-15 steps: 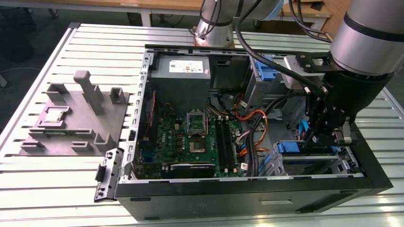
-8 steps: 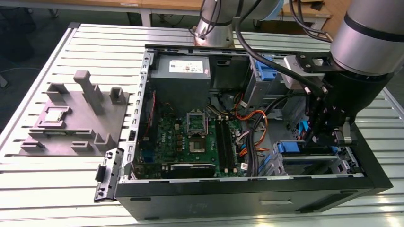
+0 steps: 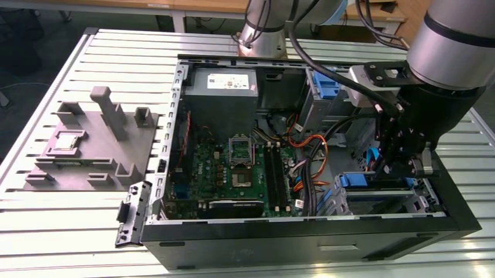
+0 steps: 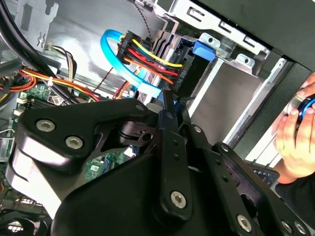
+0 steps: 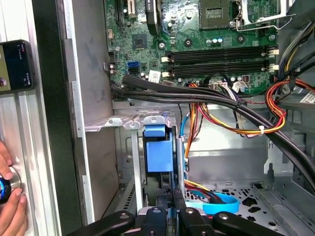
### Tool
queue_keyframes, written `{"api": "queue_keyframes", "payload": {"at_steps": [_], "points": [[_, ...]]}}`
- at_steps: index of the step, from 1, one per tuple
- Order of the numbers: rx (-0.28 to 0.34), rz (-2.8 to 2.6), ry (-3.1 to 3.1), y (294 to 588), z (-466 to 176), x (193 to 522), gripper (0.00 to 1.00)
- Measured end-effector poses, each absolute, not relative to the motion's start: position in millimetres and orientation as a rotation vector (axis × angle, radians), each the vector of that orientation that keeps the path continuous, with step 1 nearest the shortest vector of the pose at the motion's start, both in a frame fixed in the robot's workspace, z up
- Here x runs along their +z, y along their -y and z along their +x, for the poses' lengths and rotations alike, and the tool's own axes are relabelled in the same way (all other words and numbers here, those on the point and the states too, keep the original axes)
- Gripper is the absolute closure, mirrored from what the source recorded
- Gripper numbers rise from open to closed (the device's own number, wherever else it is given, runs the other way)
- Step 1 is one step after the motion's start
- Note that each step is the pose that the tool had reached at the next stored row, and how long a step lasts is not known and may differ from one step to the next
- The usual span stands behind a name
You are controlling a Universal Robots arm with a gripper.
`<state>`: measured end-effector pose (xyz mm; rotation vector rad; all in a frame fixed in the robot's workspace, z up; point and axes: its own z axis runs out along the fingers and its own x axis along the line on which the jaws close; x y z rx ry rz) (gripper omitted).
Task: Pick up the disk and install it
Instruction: 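Insert the second disk wire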
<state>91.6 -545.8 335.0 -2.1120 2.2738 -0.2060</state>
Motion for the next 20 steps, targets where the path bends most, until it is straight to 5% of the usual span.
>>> {"api": "queue_keyframes", "payload": {"at_steps": [20], "points": [[-0.167,-2.148,-2.209,551.4,91.5,333.5,0.84]]}}
